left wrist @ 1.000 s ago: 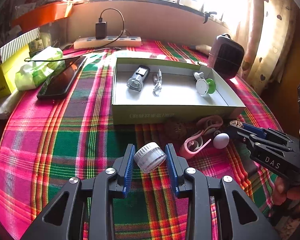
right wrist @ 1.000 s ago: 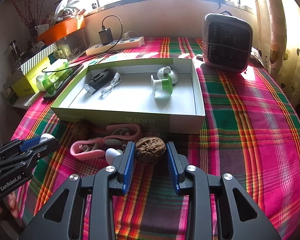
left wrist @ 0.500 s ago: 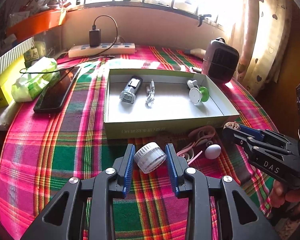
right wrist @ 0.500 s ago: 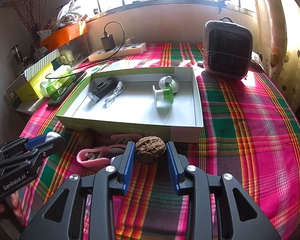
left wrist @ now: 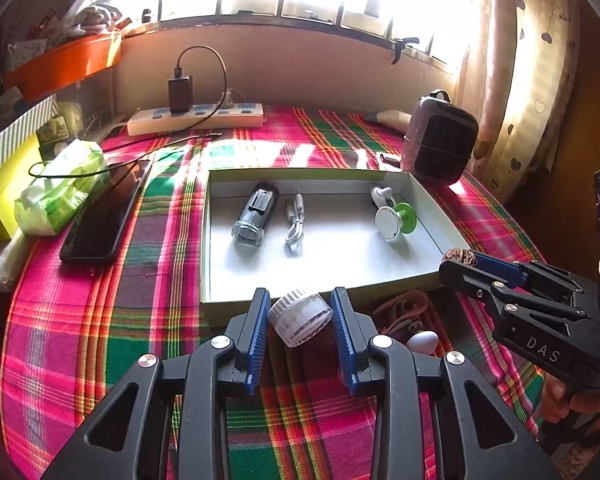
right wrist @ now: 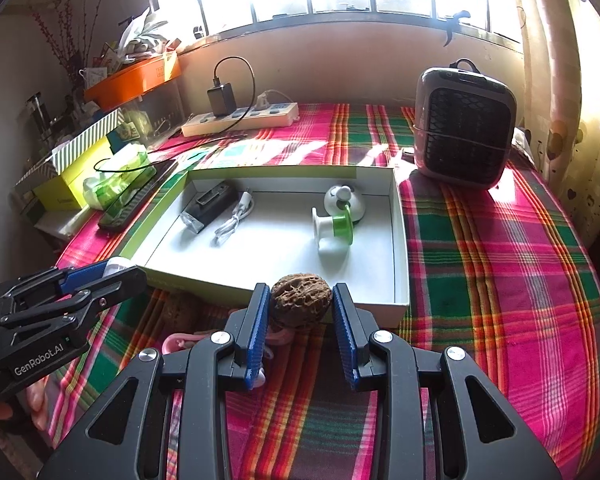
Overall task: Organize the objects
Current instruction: 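Carry cap and walnut with both grippers over the white box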
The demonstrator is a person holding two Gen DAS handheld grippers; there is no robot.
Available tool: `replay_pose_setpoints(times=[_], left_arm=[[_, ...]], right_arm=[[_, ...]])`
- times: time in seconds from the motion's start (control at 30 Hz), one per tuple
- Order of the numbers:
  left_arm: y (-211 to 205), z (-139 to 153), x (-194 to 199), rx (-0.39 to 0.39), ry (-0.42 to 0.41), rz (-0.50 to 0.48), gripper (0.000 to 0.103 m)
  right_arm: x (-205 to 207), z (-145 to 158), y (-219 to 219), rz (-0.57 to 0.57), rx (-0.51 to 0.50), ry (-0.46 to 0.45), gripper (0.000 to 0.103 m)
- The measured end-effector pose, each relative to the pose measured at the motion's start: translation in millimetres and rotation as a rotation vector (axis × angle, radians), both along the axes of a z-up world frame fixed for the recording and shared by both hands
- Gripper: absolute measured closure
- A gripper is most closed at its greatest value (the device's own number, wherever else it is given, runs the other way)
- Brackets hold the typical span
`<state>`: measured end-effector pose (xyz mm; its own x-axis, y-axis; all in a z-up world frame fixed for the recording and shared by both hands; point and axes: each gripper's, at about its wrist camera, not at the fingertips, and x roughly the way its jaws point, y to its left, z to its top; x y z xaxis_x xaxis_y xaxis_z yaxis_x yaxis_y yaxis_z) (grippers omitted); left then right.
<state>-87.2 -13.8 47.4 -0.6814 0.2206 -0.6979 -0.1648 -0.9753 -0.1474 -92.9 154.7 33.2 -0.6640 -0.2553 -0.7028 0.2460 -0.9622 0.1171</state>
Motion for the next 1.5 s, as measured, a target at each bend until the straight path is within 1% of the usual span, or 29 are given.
replay_pose_setpoints(times=[0.17, 0.53, 1.0, 1.5], left_arm=[[1, 1, -13, -0.008, 0.001, -0.006, 0.074], [3, -5, -39, -0.008, -0.015, -0.003, 0.074], [1, -15, -64, -0.013, -0.040, -0.002, 0.074], [2, -28, -77, -0.045, -0.068, 0.003, 0.074]], right_arm=[[-13, 4, -5, 0.015, 0.002, 0.003, 0.070], [-54, 10, -23, 0.049, 0.018, 0.002, 0.070], [-111, -9, -43, 0.057, 0.056, -0.075, 0.070], [-137, -28, -59, 0.074, 0.086, -0.134, 0.070]])
